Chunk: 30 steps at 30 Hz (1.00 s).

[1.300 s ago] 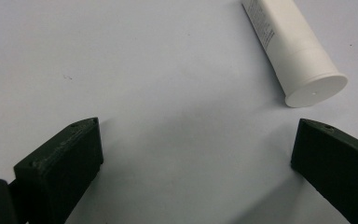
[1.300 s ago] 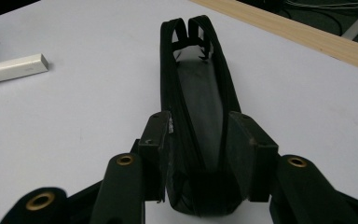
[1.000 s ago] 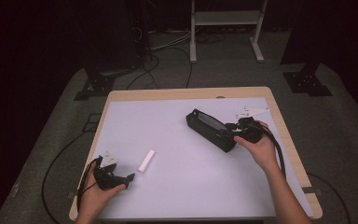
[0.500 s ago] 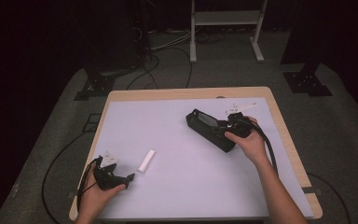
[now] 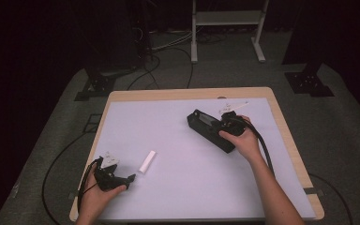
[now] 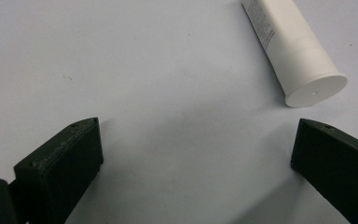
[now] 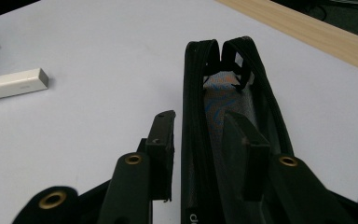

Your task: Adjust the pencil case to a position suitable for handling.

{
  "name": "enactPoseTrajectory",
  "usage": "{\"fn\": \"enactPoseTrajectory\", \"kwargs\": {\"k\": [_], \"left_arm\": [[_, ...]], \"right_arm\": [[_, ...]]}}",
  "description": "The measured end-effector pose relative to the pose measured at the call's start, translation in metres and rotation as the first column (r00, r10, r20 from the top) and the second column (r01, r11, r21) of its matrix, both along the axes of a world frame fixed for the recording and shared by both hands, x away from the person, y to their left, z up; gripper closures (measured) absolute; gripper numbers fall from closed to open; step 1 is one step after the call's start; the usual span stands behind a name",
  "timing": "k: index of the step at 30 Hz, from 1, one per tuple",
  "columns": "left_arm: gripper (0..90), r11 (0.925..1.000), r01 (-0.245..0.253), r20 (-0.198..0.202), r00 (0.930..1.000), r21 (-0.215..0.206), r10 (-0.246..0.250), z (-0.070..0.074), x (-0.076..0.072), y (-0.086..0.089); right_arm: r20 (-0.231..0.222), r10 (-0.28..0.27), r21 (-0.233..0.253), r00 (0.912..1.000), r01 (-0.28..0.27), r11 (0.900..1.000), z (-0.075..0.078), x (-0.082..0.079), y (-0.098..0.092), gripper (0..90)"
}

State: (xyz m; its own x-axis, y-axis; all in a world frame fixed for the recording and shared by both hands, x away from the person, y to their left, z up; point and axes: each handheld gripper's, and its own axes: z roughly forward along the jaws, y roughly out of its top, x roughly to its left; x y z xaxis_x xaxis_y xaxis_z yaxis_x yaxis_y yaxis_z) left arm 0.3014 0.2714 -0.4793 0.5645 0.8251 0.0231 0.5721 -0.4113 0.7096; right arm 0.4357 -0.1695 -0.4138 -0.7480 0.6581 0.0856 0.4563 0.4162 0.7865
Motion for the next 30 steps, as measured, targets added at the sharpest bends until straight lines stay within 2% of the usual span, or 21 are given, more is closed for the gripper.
{"fn": "enactPoseTrajectory", "kwargs": {"k": [11,16,23,26,30], "left_arm": [[1.1,1.0,0.0,0.0,1.0,0.001,0.0,0.0,0.0,0.0],[1.1,1.0,0.0,0.0,1.0,0.002,0.0,0.0,0.0,0.0],[1.1,1.0,0.0,0.0,1.0,0.001,0.0,0.0,0.0,0.0],[1.1,1.0,-0.001,0.0,1.0,0.001,0.001,0.0,0.0,0.0],[1.1,1.0,0.0,0.0,1.0,0.001,0.0,0.0,0.0,0.0]], "right_arm": [[-0.006,0.013,-0.024,0.9999,-0.014,1.0,-0.005,0.007,0.01,69.2],[-0.023,0.006,-0.037,0.9997,-0.007,0.999,-0.008,0.009,0.011,73.3],[-0.033,0.004,-0.027,0.9995,-0.005,1.0,-0.009,0.01,0.01,81.0],[-0.042,0.011,-0.01,0.9991,-0.011,1.0,-0.008,0.01,0.009,87.4],[-0.041,0.01,-0.015,0.9991,-0.01,1.0,-0.006,0.008,0.008,88.1]]}}
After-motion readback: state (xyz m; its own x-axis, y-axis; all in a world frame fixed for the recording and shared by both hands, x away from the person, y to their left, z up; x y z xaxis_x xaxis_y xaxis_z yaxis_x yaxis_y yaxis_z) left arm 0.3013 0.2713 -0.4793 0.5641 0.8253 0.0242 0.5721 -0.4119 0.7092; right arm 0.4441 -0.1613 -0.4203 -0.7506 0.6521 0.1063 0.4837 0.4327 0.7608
